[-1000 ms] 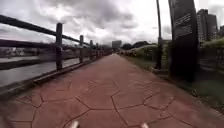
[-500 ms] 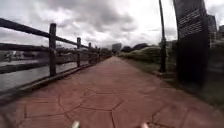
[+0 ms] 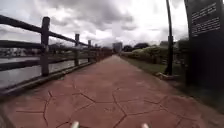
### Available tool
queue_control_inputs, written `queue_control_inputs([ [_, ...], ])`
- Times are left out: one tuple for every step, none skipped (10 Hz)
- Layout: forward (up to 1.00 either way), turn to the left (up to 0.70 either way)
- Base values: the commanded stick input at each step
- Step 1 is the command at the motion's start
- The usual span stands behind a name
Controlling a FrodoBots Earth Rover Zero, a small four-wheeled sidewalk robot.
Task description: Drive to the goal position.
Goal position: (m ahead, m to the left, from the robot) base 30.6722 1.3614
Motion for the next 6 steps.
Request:
queue_control_inputs([
  [0.7,0.0],
  [0.7,0.0],
  [0.7,0.0],
  [0.7,0.0],
  [0.7,0.0],
  [0.7,0.0],
])
